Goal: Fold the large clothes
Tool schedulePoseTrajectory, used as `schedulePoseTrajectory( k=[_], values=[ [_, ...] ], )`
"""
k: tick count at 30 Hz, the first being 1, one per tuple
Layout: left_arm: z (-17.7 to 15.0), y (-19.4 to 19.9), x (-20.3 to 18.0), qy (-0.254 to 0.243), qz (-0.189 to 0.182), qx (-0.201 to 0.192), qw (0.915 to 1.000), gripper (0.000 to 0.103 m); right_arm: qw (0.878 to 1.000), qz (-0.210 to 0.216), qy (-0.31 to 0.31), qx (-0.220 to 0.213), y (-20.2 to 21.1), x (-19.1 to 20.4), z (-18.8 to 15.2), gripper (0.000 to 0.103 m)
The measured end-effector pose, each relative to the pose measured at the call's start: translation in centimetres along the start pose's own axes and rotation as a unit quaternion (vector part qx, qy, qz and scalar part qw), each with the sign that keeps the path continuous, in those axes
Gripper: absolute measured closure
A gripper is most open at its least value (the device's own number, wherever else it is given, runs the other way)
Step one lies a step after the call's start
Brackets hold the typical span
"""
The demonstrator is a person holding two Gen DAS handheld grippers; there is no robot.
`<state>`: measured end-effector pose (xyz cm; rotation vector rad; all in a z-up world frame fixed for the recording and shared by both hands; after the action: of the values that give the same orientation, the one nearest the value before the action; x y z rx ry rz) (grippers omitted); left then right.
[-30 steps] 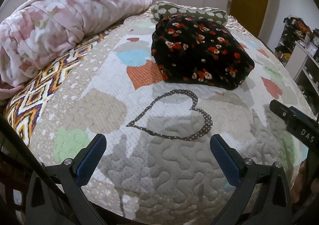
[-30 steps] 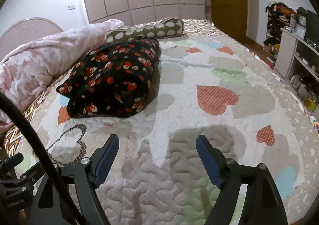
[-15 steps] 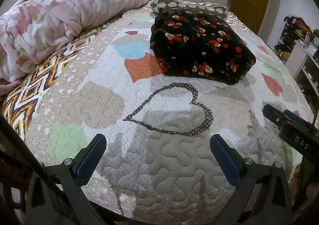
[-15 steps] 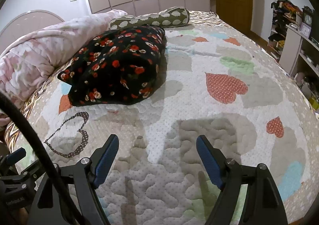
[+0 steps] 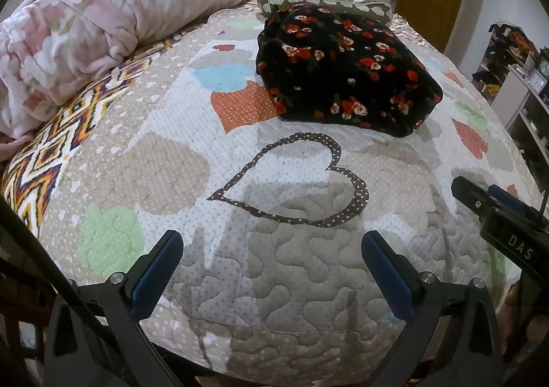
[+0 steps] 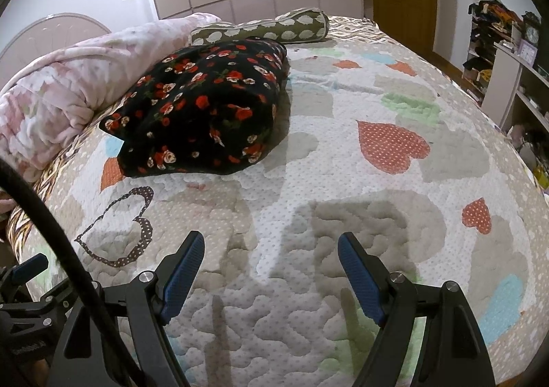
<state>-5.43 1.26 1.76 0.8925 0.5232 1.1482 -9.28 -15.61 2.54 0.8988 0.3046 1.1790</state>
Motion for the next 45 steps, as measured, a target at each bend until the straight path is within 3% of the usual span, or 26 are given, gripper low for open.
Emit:
schedulePoseTrajectory(
  k=[45],
  values=[
    [-0.3,-1.3,0.1,0.001,-0.013,0.023,0.9997,0.000,1.000,-0.001,0.016,0.013,-0.7,1.0,-0.8,0.019]
  ],
)
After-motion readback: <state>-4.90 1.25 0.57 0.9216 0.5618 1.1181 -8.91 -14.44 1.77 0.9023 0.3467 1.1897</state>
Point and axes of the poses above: each gripper's, at about its wrist camera, not at the fingertips, and y roughly against the way its jaws point, x to its left, z to its top, the point moved 2 cm from there along -y, roughly the way its jaws point, and after that the axes turned 12 degrees about -y, right-handed, at the moved point
